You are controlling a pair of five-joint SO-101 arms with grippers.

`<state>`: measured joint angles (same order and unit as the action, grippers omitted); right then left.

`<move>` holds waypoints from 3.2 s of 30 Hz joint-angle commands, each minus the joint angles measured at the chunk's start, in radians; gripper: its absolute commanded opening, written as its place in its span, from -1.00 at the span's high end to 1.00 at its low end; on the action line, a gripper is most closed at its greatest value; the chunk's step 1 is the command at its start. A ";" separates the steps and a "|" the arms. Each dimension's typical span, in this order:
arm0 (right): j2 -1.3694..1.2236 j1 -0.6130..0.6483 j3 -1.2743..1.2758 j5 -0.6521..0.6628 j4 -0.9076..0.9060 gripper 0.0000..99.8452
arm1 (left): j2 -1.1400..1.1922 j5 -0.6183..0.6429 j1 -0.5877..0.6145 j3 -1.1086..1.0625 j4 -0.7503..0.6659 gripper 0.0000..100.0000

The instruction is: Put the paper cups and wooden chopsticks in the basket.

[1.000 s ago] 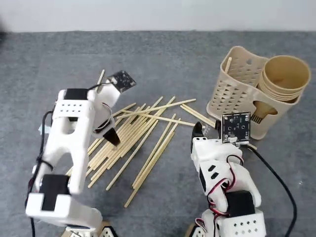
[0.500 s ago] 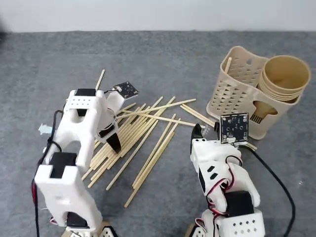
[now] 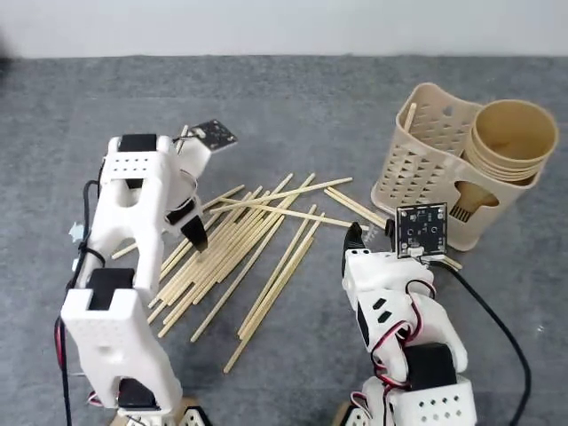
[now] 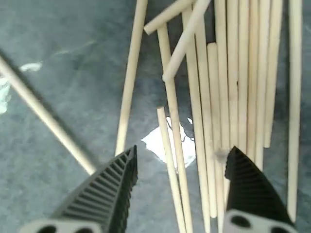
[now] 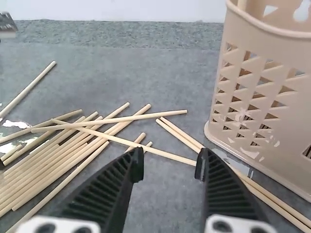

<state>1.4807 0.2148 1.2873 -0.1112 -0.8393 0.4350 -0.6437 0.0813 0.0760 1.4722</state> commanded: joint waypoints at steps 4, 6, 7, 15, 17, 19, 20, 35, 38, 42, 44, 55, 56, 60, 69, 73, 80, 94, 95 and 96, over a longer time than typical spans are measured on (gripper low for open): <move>0.015 0.005 -0.008 -0.005 0.018 0.61 | 0.081 -0.006 0.025 0.048 -0.064 0.50; 0.015 0.005 -0.008 -0.005 0.016 0.61 | 0.101 -0.006 0.031 0.048 -0.078 0.54; 0.015 0.005 -0.008 -0.005 0.016 0.61 | 0.109 -0.006 0.031 0.048 -0.080 0.55; 0.015 0.005 -0.006 -0.005 0.016 0.61 | 0.129 -0.008 0.026 0.047 -0.075 0.57; 0.015 0.005 -0.006 -0.005 0.016 0.61 | 0.129 -0.008 0.026 0.044 -0.075 0.62; 0.015 0.005 -0.006 -0.005 0.016 0.61 | 0.130 -0.006 0.026 0.041 -0.075 0.68; 0.015 0.005 -0.006 -0.005 0.016 0.61 | 0.130 -0.006 0.026 0.041 -0.075 0.71; 0.015 0.004 -0.006 -0.005 0.015 0.61 | 0.118 -0.003 -0.048 0.045 0.025 0.97; 0.015 0.004 -0.006 -0.005 0.013 0.61 | 0.117 0.002 -0.057 0.047 0.031 0.97; 0.015 0.004 -0.006 -0.005 0.013 0.61 | 0.077 0.037 -0.048 0.067 0.034 0.97; 0.015 0.004 -0.006 -0.005 0.013 0.61 | 0.028 0.040 -0.048 0.067 0.054 0.97; 0.015 0.004 -0.006 -0.005 0.013 0.61 | -0.304 0.040 -0.058 0.068 0.209 0.97; 0.015 0.004 -0.006 -0.005 0.013 0.61 | -0.319 0.040 -0.058 0.068 0.216 0.97; 0.015 0.004 -0.006 -0.005 0.013 0.61 | -0.371 0.041 -0.057 0.068 0.216 0.97; 0.016 0.004 -0.006 -0.005 0.012 0.61 | -0.474 0.219 -0.161 0.226 0.163 0.97; 0.016 0.004 -0.006 -0.003 0.012 0.61 | -0.491 0.325 -0.221 0.372 0.121 0.97; 0.016 0.004 -0.005 -0.003 0.012 0.61 | -0.479 0.486 -0.296 0.526 -0.029 0.97; 0.016 0.013 0.023 -0.003 0.012 0.61 | -0.477 0.868 -0.423 0.475 -0.568 0.97; 0.016 0.013 0.026 -0.003 0.013 0.61 | -0.477 0.870 -0.443 0.458 -0.601 0.97; 0.016 0.013 0.026 -0.003 0.013 0.61 | -0.477 0.870 -0.462 0.440 -0.632 0.97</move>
<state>1.4807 0.2179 1.3211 -0.1112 -0.8393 0.0023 0.2079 -0.3284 0.5286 0.9475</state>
